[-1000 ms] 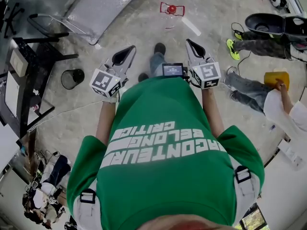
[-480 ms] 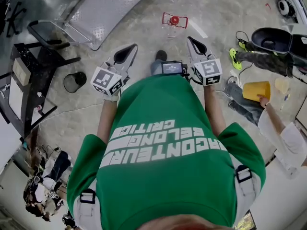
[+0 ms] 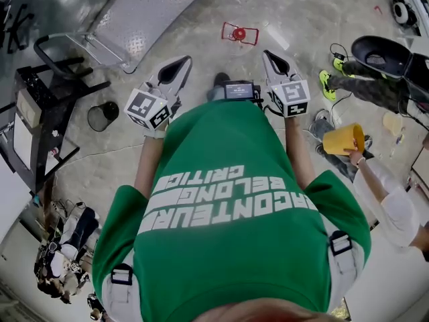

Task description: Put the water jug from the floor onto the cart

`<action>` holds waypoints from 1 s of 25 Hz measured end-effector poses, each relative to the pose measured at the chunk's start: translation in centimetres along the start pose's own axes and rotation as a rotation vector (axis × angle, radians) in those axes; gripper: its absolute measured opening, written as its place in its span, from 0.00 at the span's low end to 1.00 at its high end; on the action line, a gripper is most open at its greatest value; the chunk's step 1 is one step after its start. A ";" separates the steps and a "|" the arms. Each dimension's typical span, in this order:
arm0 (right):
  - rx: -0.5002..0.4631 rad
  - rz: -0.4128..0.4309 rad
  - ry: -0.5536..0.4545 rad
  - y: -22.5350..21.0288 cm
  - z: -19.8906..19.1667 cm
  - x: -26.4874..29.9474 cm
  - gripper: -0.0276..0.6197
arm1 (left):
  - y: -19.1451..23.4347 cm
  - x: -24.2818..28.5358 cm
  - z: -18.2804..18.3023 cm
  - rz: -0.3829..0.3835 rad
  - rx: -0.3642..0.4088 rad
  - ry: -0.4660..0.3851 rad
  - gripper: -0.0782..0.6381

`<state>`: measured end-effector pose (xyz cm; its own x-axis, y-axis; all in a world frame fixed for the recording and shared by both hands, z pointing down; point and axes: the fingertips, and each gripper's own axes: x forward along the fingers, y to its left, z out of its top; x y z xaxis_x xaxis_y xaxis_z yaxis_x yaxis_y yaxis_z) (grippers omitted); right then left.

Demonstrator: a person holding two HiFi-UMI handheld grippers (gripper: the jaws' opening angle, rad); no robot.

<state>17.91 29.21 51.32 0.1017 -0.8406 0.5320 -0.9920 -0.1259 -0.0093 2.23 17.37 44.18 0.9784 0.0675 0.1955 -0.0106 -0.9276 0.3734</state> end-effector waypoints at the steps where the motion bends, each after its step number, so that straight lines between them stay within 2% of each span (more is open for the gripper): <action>1: 0.000 0.006 0.008 -0.3 -0.2 0.2 0.03 | 0.0 0.3 0.0 0.002 -0.003 0.002 0.13; 11: -0.017 0.052 0.052 -1.6 -1.2 2.2 0.03 | 0.4 1.6 -0.5 0.024 -0.025 0.010 0.13; 16: -0.017 0.051 0.070 -1.2 -1.0 3.5 0.03 | 2.0 1.2 -0.4 0.024 -0.040 0.007 0.13; 25: 0.001 -0.044 0.093 -0.7 0.8 6.0 0.03 | 6.3 2.0 1.6 -0.083 -0.034 -0.003 0.13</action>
<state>19.29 23.85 53.80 0.1373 -0.7817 0.6083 -0.9867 -0.1617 0.0150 4.41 11.04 45.42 0.9769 0.1425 0.1594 0.0637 -0.9058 0.4190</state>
